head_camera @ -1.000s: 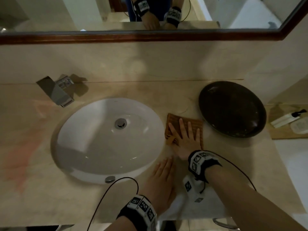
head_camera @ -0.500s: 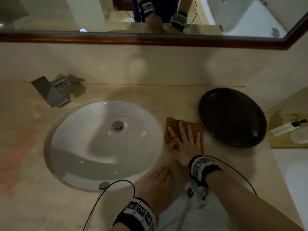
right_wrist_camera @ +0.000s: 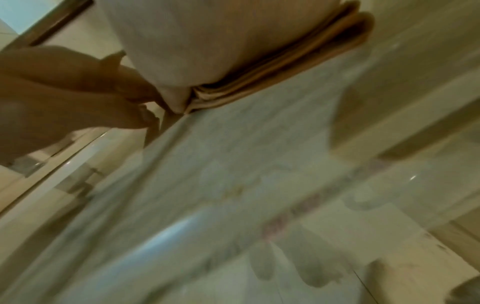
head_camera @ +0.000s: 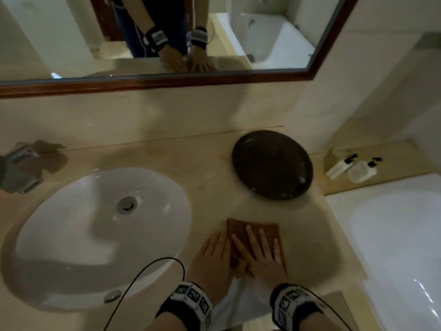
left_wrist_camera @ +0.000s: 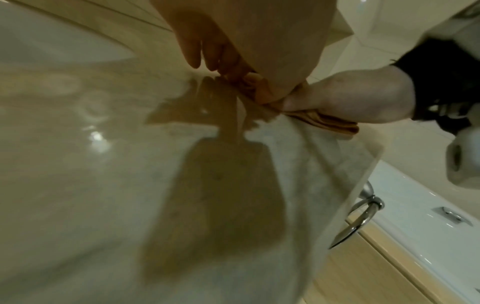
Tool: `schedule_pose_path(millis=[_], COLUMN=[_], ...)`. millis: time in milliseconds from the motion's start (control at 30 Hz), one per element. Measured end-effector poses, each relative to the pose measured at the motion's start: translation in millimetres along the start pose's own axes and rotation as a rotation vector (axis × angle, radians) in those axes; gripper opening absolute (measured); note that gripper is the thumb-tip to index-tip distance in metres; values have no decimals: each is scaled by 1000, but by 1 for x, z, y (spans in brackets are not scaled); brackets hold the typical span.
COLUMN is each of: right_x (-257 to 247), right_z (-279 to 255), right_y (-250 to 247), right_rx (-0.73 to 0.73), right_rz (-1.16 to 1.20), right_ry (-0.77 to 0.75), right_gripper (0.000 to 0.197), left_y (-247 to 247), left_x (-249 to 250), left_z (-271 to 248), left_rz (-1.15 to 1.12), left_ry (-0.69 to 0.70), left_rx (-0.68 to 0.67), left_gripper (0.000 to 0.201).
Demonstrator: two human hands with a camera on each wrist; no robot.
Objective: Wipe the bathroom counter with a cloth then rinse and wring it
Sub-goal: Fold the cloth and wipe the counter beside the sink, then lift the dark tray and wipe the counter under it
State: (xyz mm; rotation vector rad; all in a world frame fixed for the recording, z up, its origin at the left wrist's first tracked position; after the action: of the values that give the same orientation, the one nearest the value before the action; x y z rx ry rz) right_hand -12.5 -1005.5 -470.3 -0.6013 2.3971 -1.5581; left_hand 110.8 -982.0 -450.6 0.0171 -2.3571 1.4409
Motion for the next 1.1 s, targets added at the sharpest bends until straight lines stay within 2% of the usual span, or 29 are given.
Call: schedule_pose_path(millis=[67, 133, 233, 367, 433, 533, 633, 733, 833, 867, 933, 1000, 1100], right_x=[8, 19, 27, 33, 36, 52, 85, 107, 110, 109, 108, 109, 110], right_z=[15, 35, 49, 19, -5, -16, 7, 32, 32, 28, 20, 20, 32], right_y=[-2, -15, -12, -2, 11, 11, 0, -6, 0, 3, 7, 10, 7], right_rx=[7, 128, 69, 3, -8, -17, 33, 121, 110, 141, 111, 103, 124], right_rz=[42, 3, -62, 34, 54, 54, 88, 102, 128, 91, 62, 48, 26], right_ry=[35, 122, 93, 165, 142, 86, 117, 117, 101, 105, 114, 112, 91], right_gripper=[68, 72, 72, 73, 75, 74, 69, 68, 68, 70, 77, 80, 80], left_y=[4, 7, 7, 1, -3, -22, -43, -60, -63, -66, -70, -70, -66], left_x=[2, 3, 6, 12, 18, 33, 48, 54, 53, 53, 53, 49, 36], left_z=[16, 24, 20, 19, 27, 48, 74, 100, 119, 121, 126, 133, 141], left_rz=[-37, -17, 7, -42, -65, -123, -149, -174, -239, -285, -460, -692, -1073], left_ry=[-61, -82, -76, -120, -181, -212, -193, -238, -266, -282, -348, -489, -738], left_rx=[-9, -29, -8, 58, 61, 178, 225, 262, 354, 385, 396, 373, 442], left_gripper=[80, 76, 82, 75, 73, 63, 58, 60, 42, 36, 29, 24, 30])
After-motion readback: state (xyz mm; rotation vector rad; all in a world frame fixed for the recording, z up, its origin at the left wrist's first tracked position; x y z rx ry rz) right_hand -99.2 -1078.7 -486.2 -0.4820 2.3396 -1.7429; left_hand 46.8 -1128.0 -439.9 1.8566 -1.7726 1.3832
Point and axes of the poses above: each hand's wrist, its own z-axis towards the middle knuckle, its own y-axis out of the palm, x = y × z, the point moved 6 cm from there along z, towards the middle knuckle, and after that the axes turned 11 degrees about -z, right-handed, at the moved point
